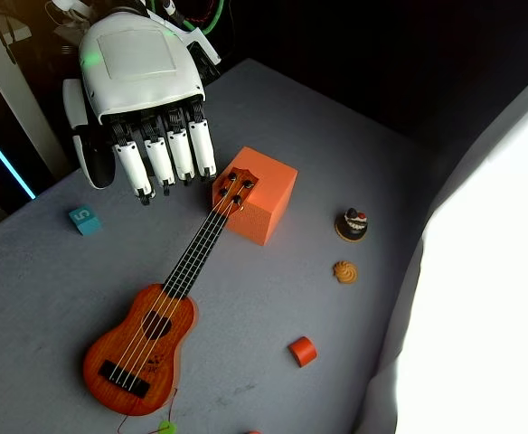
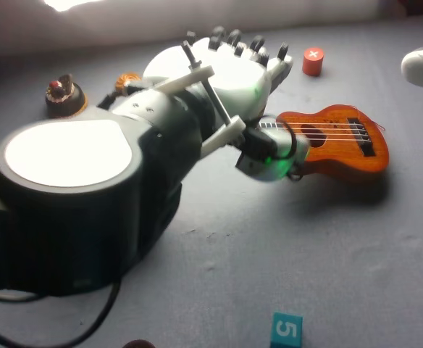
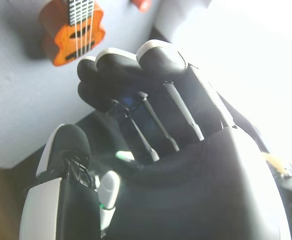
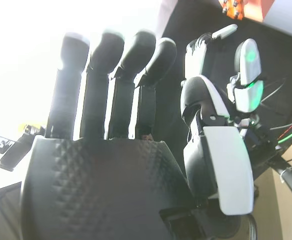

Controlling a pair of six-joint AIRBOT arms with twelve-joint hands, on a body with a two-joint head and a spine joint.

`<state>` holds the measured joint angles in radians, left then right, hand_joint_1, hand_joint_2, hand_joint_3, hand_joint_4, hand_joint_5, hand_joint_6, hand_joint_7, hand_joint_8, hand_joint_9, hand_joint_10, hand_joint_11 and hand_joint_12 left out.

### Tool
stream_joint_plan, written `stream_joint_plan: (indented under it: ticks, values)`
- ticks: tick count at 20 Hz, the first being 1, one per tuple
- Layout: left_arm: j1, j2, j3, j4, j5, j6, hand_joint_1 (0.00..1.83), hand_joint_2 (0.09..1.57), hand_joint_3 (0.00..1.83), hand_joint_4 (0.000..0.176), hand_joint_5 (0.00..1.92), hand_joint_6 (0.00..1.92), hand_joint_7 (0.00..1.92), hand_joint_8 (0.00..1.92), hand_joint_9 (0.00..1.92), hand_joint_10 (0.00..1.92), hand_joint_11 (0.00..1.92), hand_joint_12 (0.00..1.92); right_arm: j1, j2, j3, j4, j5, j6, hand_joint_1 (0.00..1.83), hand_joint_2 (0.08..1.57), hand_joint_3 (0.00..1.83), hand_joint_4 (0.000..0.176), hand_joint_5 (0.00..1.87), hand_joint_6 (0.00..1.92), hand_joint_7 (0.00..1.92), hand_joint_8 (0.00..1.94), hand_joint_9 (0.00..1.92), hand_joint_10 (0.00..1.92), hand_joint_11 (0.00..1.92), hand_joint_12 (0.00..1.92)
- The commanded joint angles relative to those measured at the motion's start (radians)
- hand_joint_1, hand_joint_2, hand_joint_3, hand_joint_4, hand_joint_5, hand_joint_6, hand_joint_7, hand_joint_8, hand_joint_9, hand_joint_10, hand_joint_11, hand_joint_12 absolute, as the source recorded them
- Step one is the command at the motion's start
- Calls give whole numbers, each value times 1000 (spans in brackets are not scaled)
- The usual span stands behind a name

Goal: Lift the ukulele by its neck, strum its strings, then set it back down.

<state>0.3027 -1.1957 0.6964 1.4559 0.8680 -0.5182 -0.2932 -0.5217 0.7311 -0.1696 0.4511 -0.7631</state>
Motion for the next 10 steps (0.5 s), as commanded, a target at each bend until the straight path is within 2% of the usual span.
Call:
stream_joint_plan:
  ticks: [1, 3, 5, 7, 10]
  values:
    - [0, -10, 6, 81, 45, 8, 58, 1284, 95, 69, 0, 14, 3, 10, 17, 25, 0, 343, 12, 6, 1, 15, 118, -3, 187, 1236, 147, 0, 108, 187, 236, 51, 100, 236, 0, 639]
    - [21, -39, 23, 87, 65, 16, 69, 1322, 16, 69, 0, 0, 0, 0, 24, 6, 0, 351, 12, 6, 1, 15, 118, -3, 172, 1298, 16, 0, 153, 72, 239, 2, 143, 98, 0, 553]
    - [42, -68, 47, 99, 74, 18, 107, 1307, 0, 70, 17, 5, 11, 3, 37, 5, 0, 453, 12, 5, 1, 15, 118, -3, 207, 1287, 2, 0, 168, 49, 255, 4, 182, 79, 0, 647]
    - [49, -91, 74, 105, 75, 30, 72, 1322, 4, 66, 5, 0, 3, 0, 35, 1, 0, 382, 12, 5, 1, 16, 118, 0, 241, 1292, 1, 0, 182, 36, 236, 2, 199, 65, 0, 692]
    - [56, -117, 115, 108, 76, 32, 75, 1329, 4, 57, 11, 3, 7, 2, 34, 1, 0, 378, 12, 4, 1, 16, 118, 7, 204, 1299, 3, 0, 170, 21, 228, 2, 179, 44, 0, 645]
